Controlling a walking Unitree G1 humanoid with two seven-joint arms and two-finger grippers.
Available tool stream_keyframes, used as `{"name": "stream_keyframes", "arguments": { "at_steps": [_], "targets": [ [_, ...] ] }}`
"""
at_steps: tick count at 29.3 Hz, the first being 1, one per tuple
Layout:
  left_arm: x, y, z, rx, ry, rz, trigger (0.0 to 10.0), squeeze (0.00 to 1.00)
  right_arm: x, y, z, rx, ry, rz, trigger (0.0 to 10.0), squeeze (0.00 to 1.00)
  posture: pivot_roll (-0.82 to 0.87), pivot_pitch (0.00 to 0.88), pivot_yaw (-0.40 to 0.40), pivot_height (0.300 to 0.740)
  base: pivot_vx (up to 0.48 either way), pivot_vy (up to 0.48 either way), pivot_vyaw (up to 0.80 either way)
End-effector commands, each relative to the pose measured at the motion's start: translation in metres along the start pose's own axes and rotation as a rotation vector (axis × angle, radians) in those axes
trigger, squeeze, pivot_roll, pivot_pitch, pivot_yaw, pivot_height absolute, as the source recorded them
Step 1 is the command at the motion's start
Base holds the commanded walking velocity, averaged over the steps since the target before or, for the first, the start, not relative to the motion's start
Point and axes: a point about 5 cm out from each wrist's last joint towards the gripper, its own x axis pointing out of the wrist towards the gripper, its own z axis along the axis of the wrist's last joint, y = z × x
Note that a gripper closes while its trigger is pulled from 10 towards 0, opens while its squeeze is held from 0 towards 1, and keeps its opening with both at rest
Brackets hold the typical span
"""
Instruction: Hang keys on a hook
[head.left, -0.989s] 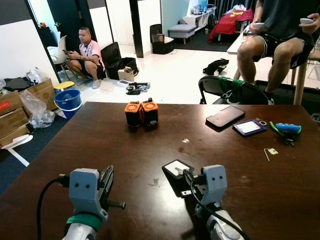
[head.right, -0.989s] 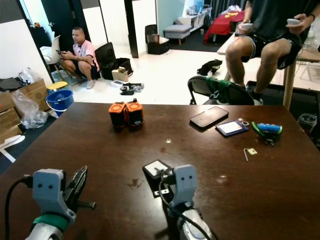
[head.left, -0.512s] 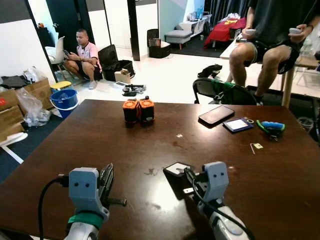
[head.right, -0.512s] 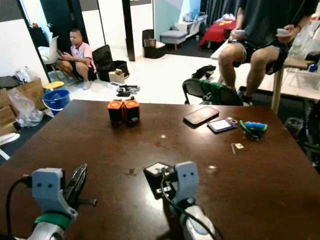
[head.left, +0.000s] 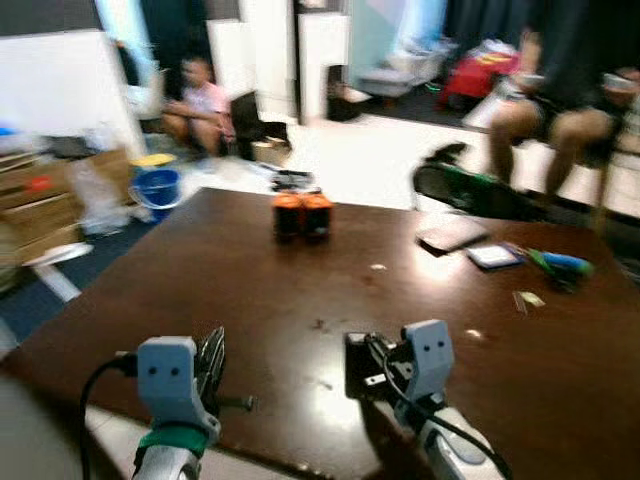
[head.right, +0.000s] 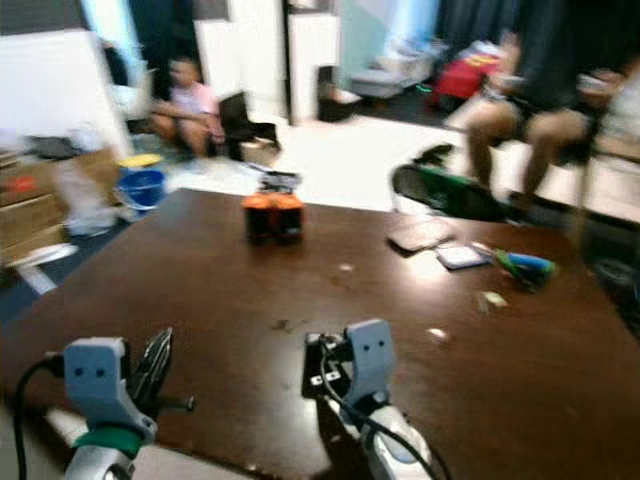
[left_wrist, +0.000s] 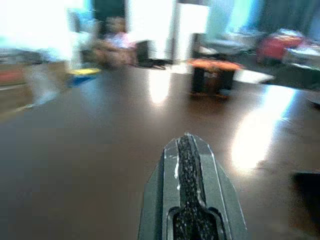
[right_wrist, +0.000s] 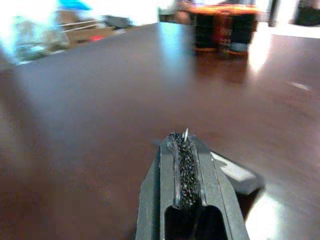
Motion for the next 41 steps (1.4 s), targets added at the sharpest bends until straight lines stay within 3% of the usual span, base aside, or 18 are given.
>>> {"name": "stream_keyframes", "arguments": {
  "at_steps": [1,32,41],
  "targets": [
    [0.0037,-0.0022,0.0012,0.009,-0.005,-0.016,10.0,0.00,-0.0037,0.0016,-0.0079,0.017,0.031,-0.004,10.0,0.00,-0.09,0.008,0.091,0.740,-0.262,0.000,0.00],
    [0.0059,-0.0009,0.0027,0.025,-0.003,-0.037,10.0,0.00,-0.0040,0.0044,-0.0104,0.031,0.032,-0.020,10.0,0.00,-0.08,0.004,0.114,0.740,-0.259,0.000,0.00],
    [0.0081,0.0003,0.0016,0.047,0.008,-0.041,10.0,0.00,-0.0027,0.0049,-0.0098,0.038,0.024,-0.024,10.0,0.00,-0.08,0.000,0.121,0.740,0.000,0.000,0.00]
  ]
}}
